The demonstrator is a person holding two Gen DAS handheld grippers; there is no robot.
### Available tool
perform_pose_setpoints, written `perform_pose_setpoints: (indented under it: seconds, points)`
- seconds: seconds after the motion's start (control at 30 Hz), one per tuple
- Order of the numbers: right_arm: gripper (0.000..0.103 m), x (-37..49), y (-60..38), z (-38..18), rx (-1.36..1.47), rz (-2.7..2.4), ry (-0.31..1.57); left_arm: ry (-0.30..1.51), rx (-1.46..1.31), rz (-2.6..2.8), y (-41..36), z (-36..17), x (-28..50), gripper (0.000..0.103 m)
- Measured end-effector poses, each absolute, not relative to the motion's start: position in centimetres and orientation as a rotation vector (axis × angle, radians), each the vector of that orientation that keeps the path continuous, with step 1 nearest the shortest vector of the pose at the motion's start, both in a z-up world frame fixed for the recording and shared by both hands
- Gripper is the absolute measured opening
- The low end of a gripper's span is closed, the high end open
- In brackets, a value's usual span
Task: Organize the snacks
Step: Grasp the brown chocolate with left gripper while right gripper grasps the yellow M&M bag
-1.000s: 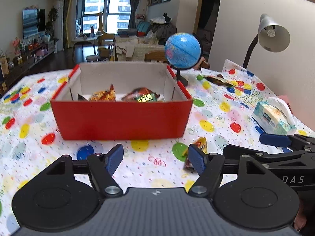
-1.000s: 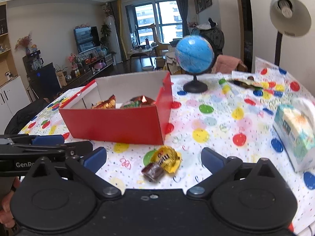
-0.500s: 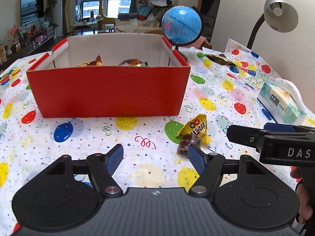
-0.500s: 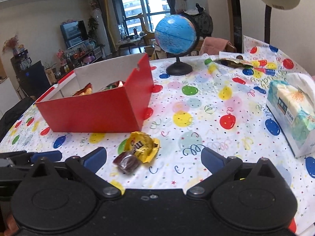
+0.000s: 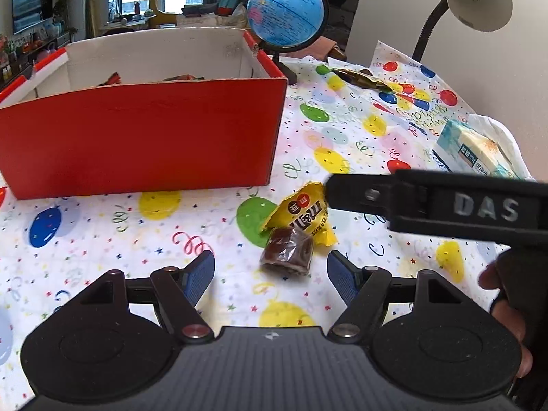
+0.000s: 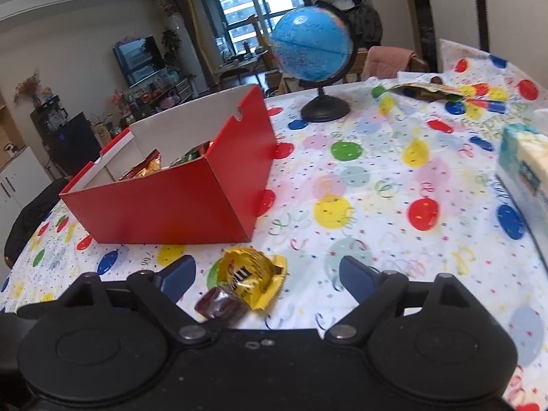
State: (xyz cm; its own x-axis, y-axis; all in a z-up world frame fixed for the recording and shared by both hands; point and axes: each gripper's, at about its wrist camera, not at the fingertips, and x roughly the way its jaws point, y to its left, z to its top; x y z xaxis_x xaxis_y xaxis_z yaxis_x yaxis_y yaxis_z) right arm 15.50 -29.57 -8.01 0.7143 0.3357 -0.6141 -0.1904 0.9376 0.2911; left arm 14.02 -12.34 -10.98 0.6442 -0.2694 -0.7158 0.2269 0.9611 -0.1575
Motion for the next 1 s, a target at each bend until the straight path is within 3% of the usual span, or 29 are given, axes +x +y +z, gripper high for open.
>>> perform_pose_setpoints:
  seconds: [0.57,0.73,0.9,1.0]
  points:
    - [0.069,18.2,-27.7,-11.6,0.302,0.358,0.775,0.745,-0.084,-0.284,-12.3,-12.7,14.0,0.071]
    - [0.064,18.1,-27.8,-12.0,0.318,0.353,0.755,0.722,-0.069,-0.308,-12.6,-12.8,13.8,0.066]
    - [0.053,18.0,-28.1,-12.1,0.334,0.35,0.747,0.709,-0.066,-0.312,-12.5,-12.8,13.5,0.043]
    - [0.046,18.0,-28.1,-12.1,0.327,0.348,0.746,0.705,-0.054,-0.316,-12.7,-12.8,13.5,0.036]
